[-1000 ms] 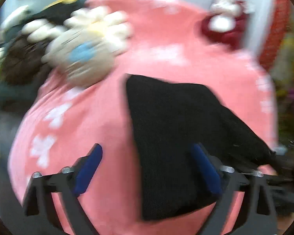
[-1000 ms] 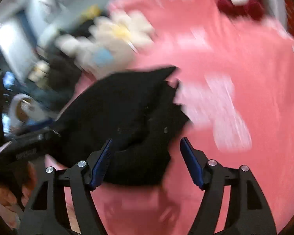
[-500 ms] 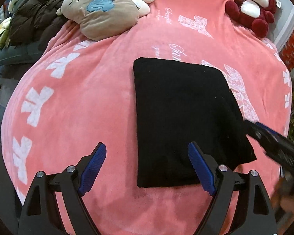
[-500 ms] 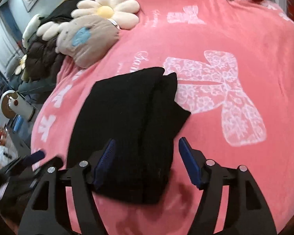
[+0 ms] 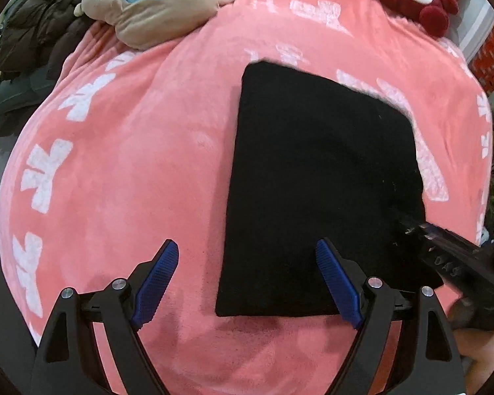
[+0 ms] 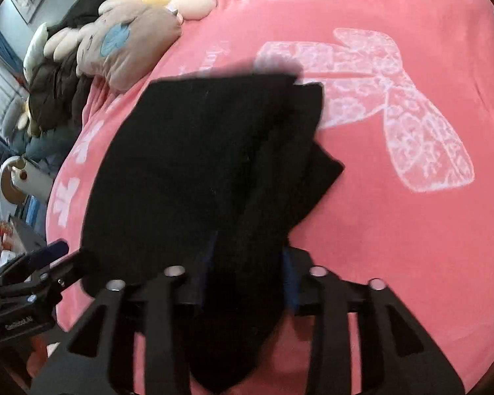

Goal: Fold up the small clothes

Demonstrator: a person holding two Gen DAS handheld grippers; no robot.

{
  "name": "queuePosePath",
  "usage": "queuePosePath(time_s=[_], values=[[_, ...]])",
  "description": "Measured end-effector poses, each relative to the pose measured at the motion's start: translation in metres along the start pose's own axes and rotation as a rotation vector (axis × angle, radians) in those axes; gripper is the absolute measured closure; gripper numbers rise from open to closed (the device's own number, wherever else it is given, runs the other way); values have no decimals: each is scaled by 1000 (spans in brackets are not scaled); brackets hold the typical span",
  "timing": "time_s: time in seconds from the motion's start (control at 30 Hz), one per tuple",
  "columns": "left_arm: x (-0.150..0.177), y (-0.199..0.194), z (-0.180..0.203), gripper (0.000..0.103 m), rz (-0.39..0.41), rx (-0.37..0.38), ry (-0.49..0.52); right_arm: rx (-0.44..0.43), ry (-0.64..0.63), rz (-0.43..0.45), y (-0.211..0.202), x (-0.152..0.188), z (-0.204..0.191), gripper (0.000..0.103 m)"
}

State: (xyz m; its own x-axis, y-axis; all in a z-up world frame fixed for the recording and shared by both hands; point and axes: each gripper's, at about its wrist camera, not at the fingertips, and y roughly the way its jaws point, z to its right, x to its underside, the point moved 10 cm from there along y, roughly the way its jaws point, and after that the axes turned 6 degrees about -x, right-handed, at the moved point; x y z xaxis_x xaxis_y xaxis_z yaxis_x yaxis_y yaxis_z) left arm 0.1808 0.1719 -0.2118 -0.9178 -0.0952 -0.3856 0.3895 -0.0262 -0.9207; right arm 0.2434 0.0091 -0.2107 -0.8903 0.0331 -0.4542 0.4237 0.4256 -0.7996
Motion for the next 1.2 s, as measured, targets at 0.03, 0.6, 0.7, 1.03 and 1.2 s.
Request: queuePosePath(time_s=[0.03,0.6,0.7,1.03,1.2], values=[[2,1,0,21,-10,-15,2,-6,9,8,-9,-5,0,60],[36,-23,7,20,-49,-50,-30,-14,-39,9,-44,17,-14,92],[40,-27,8,20,-44,-50,-39,40,-148,-54,-31,28,-21,92],[48,-51,25,20,9,-71,2,92,-92,91,-96,30,2,53],[55,-63,40,20,49,-84,17,205,-112,183,-139,48,19,20]])
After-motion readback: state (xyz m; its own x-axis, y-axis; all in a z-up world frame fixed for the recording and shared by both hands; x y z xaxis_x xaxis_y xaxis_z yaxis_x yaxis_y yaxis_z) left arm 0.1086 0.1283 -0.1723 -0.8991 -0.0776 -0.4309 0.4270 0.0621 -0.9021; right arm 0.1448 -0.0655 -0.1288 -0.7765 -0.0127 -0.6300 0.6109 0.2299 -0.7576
